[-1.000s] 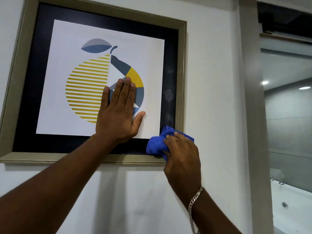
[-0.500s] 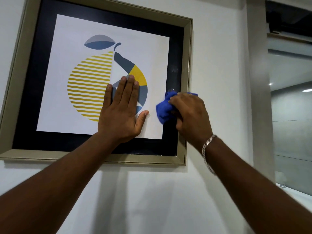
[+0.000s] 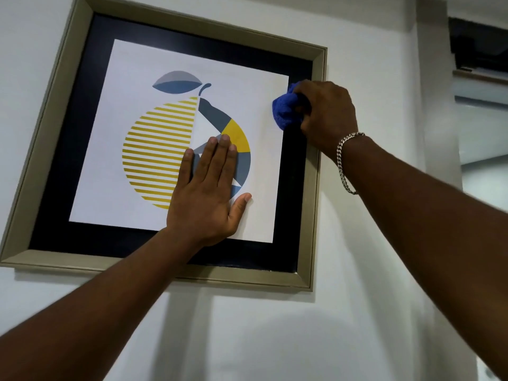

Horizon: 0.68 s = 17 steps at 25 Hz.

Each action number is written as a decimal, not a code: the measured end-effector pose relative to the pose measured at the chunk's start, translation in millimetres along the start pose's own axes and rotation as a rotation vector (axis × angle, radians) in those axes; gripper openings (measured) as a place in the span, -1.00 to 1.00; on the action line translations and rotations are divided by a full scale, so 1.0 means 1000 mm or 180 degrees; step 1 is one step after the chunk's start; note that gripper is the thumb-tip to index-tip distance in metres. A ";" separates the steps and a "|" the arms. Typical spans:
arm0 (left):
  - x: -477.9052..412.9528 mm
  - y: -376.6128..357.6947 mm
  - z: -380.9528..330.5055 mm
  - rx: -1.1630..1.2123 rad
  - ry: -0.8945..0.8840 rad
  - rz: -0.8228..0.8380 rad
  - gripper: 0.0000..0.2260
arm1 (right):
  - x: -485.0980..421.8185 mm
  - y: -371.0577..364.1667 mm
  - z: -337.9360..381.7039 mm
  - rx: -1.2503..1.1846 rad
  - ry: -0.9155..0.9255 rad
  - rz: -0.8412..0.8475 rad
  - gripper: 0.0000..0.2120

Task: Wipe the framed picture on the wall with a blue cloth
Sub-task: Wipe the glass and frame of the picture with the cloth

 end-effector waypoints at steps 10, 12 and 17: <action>-0.011 0.028 -0.012 0.0607 0.0163 0.0832 -0.30 | 0.002 0.022 0.005 -0.0551 -0.0575 0.0468 -0.77; -0.014 0.047 -0.023 0.1586 0.0538 0.0694 -0.47 | 0.029 0.025 0.017 -0.0618 -0.0584 0.0701 -0.79; 0.016 0.096 -0.080 0.4220 0.2438 0.0829 -0.74 | 0.119 0.036 0.046 -0.1190 -0.0826 0.1162 -0.80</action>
Point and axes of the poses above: each hand's wrist, its own x-axis away from the middle knuckle, its own y-axis out of the back of the hand, z = x × y, the point moved 2 cm from there along -x, towards the middle knuckle, and after that the axes turned 12 degrees about -x, right-handed, at the moved point
